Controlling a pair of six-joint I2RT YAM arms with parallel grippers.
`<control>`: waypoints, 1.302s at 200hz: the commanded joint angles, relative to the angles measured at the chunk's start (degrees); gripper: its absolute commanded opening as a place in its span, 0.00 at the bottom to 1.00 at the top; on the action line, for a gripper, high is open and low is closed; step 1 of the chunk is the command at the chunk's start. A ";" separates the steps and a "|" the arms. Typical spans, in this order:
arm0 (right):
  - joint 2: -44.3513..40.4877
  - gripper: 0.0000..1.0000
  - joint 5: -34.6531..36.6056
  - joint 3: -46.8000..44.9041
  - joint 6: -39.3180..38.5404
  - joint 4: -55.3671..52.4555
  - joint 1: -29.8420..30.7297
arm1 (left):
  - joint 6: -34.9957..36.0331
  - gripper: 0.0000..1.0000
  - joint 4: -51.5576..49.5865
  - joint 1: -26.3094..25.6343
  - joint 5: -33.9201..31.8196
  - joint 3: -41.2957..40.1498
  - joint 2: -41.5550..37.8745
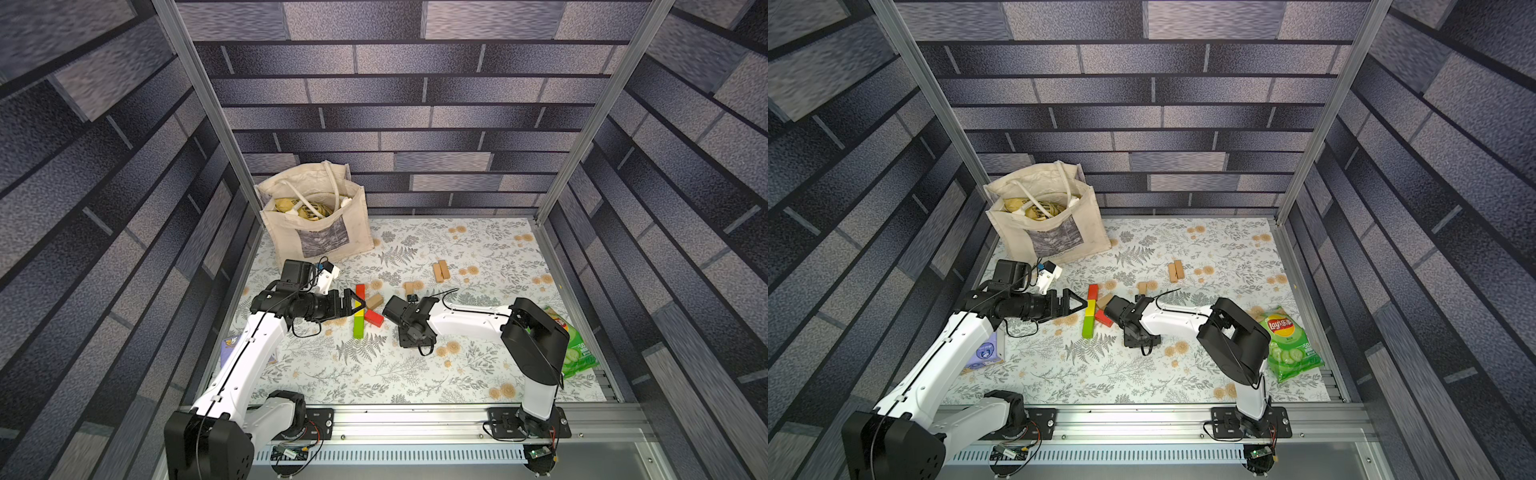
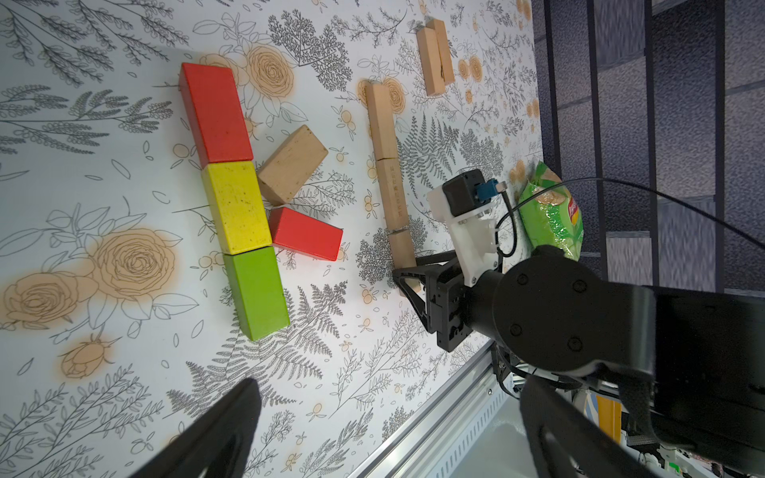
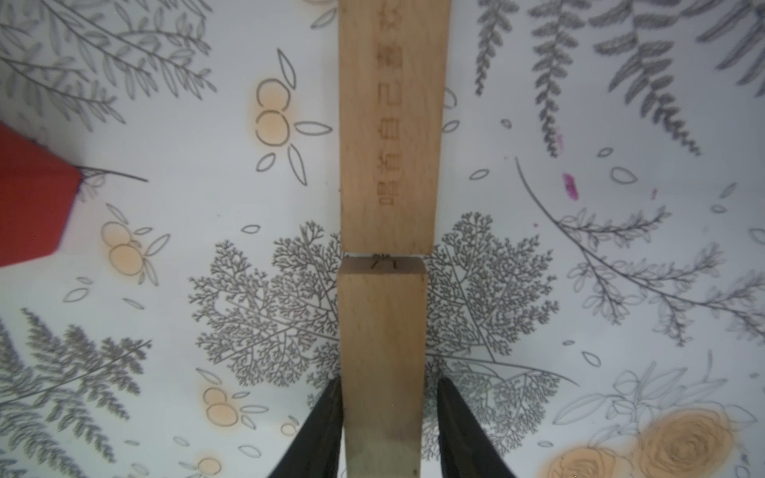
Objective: Assemble the letter k with building blocks
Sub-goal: Assemble the building block at the center of the board.
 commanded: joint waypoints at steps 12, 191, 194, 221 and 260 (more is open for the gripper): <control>0.21 0.35 1.71 -0.08 -0.66 -0.95 -0.20 | 0.72 1.00 -1.09 0.23 -0.63 -0.11 -1.26; -0.50 0.39 1.99 0.21 -2.25 0.45 -0.13 | 0.82 1.00 -1.12 0.32 -0.81 -0.11 -1.13; -0.47 0.40 2.05 0.20 -2.33 0.48 -0.09 | 0.69 1.00 -1.23 0.26 -0.75 -0.12 -1.11; -0.95 0.44 2.33 0.07 -2.26 0.68 -0.07 | 0.85 1.00 -1.18 0.27 -0.81 -0.11 -1.13; -1.68 0.39 2.49 -0.08 -2.60 1.38 0.23 | 0.85 1.00 -1.26 0.31 -0.79 -0.11 -1.13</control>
